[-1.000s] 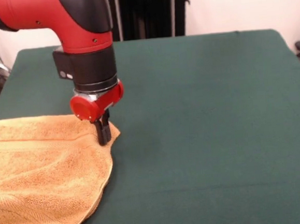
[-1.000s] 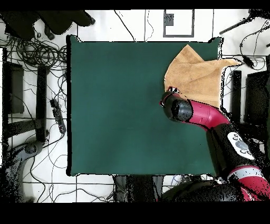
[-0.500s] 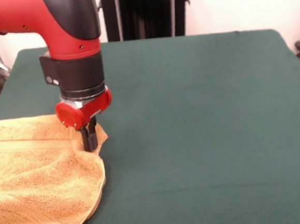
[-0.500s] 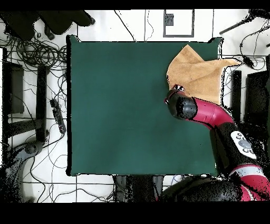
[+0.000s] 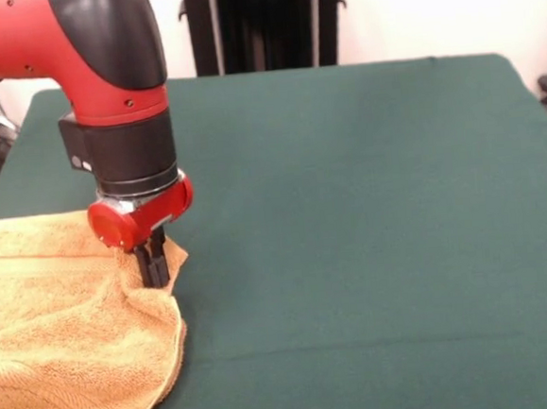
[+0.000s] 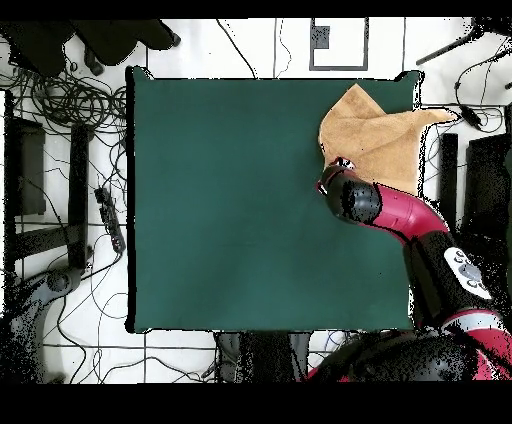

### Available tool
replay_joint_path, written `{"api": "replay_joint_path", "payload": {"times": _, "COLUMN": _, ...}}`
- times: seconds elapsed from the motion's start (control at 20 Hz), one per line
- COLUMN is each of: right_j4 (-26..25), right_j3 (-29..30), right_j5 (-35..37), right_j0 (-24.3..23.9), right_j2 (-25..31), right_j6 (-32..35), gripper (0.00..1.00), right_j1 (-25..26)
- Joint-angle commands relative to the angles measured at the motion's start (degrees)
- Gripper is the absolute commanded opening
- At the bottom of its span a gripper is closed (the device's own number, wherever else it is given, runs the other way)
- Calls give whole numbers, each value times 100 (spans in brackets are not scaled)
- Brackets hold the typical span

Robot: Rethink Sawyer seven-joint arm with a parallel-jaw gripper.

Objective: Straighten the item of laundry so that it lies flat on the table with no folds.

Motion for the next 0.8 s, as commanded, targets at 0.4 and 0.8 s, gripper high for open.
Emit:
{"api": "replay_joint_path", "payload": {"times": 0.4, "right_j4": 528, "right_j3": 561, "right_j5": 1092, "right_j0": -66, "right_j2": 154, "right_j6": 1209, "gripper": 0, "right_j1": 35}}
{"api": "replay_joint_path", "payload": {"times": 0.8, "right_j4": 298, "right_j3": 1084, "right_j5": 2031, "right_j0": -644, "right_j2": 873, "right_j6": -187, "gripper": 0, "right_j1": -95}}
